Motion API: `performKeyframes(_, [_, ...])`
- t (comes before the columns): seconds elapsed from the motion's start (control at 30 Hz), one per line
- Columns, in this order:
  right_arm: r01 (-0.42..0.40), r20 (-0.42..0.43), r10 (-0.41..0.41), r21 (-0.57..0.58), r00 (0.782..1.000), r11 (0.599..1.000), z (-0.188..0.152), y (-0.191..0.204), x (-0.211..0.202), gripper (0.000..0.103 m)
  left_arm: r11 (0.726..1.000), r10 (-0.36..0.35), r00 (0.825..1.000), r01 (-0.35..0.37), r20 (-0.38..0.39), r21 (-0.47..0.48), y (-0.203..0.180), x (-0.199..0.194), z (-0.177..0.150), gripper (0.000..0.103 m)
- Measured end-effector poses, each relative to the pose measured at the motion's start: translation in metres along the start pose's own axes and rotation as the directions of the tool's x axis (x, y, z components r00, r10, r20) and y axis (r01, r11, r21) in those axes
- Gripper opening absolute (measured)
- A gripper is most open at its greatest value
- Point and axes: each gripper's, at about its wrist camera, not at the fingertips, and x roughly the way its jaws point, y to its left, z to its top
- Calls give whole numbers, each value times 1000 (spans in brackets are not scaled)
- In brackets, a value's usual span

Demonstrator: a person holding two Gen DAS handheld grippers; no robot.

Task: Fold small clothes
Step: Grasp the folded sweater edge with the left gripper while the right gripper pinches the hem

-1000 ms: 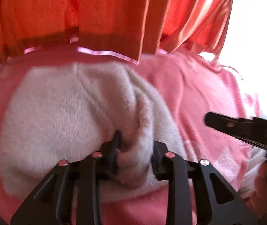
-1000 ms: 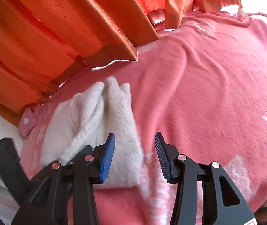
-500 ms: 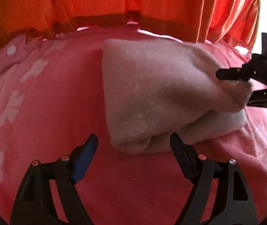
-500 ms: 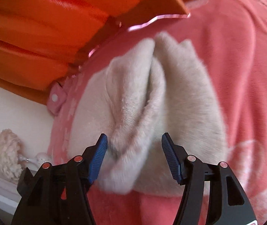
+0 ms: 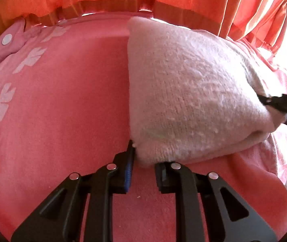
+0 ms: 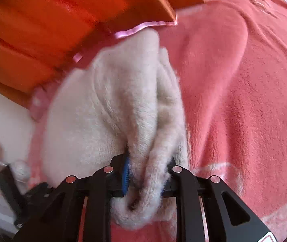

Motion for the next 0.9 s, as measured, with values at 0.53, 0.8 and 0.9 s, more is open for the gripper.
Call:
performKeyframes(0.53, [69,41,-66,-56,997,996,44,19,-3,55,994,-104,985,108,135,-25,-23,-62,36,38])
performKeyframes(0.8, [-73,143,83,-71,986,995,48,20,-30,7,1000,-27,996,27,82,4,-33,-27,31,39])
performKeyframes(0.9, [96,9,-95,-88,995,992,37,-3,24,7,999,-14,997,11,78,39,-39,-23,29,39])
